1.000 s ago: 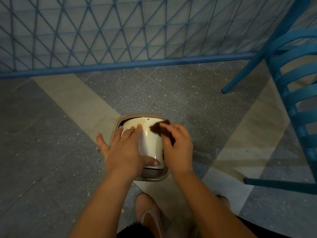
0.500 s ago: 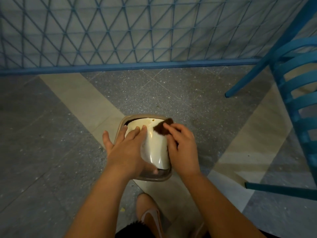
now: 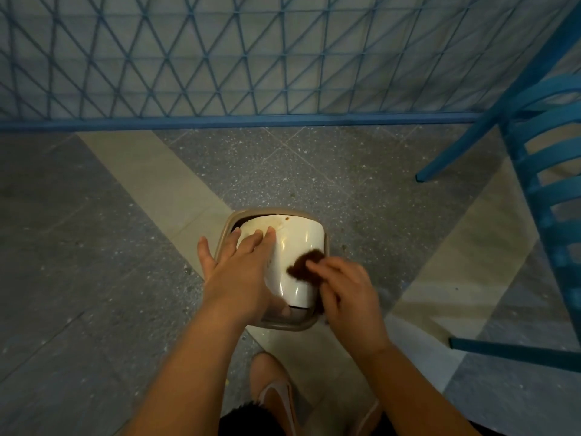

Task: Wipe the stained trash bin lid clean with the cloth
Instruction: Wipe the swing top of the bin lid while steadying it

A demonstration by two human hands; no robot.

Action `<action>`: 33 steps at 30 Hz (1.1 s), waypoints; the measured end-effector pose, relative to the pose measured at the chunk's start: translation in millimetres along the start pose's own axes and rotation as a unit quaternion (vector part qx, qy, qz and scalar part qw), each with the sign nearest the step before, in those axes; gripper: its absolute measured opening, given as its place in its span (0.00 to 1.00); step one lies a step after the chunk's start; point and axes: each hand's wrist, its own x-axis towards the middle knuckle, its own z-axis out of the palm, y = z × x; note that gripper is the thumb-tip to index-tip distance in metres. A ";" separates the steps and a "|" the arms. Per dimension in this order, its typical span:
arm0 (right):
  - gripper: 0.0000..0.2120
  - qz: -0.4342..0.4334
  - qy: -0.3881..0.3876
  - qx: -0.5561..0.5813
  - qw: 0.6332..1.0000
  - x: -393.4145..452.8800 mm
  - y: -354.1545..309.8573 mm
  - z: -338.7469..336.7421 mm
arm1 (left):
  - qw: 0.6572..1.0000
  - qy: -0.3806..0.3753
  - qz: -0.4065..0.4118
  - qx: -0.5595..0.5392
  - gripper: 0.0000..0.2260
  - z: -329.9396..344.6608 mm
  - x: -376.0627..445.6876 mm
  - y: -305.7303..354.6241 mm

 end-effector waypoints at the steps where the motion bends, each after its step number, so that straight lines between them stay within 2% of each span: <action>1: 0.17 0.015 0.011 -0.005 1.000 9.9 -4.5 1.5 | 1.000 0.001 -0.001 0.001 0.55 0.2 0.2 -0.1; 6: 0.14 -0.083 -0.030 0.018 0.996 -17.0 -18.6 12.0 | 1.000 0.021 -0.001 0.002 0.53 3.3 2.8 -2.4; 11: 0.14 -0.087 -0.031 0.013 0.996 -35.2 2.1 4.6 | 1.000 0.007 0.006 -0.012 0.57 6.2 4.7 -2.9; 13: 0.14 -0.100 -0.025 -0.008 0.995 -19.2 -5.8 6.7 | 0.999 0.006 0.015 -0.052 0.58 8.6 6.2 -4.1; 16: 0.18 -0.113 -0.048 -0.061 0.991 22.6 -19.3 11.7 | 0.980 -0.007 0.039 -0.197 0.58 14.2 8.8 -6.0; 18: 0.19 -0.085 -0.055 -0.073 0.992 50.6 -19.7 14.2 | 0.969 -0.006 0.053 -0.240 0.58 14.9 10.0 -4.9; 23: 0.17 0.042 0.000 -0.027 0.999 61.6 -9.6 15.4 | 0.983 -0.009 0.045 -0.179 0.58 12.0 9.6 0.8; 25: 0.17 0.018 -0.008 -0.039 0.999 38.9 -13.5 14.4 | 0.986 -0.014 0.029 -0.165 0.57 11.5 8.1 -1.4; 29: 0.17 -0.103 -0.041 -0.055 0.992 13.0 -22.2 6.7 | 0.987 -0.012 0.015 -0.160 0.57 13.5 5.8 -4.6; 31: 0.17 -0.121 -0.069 -0.076 0.987 34.0 -24.4 9.3 | 0.987 -0.011 0.009 -0.159 0.57 14.3 6.3 -3.0; 33: 0.17 -0.102 -0.078 -0.095 0.987 61.8 -26.1 13.7 | 0.986 -0.008 0.004 -0.168 0.58 14.9 6.8 -2.1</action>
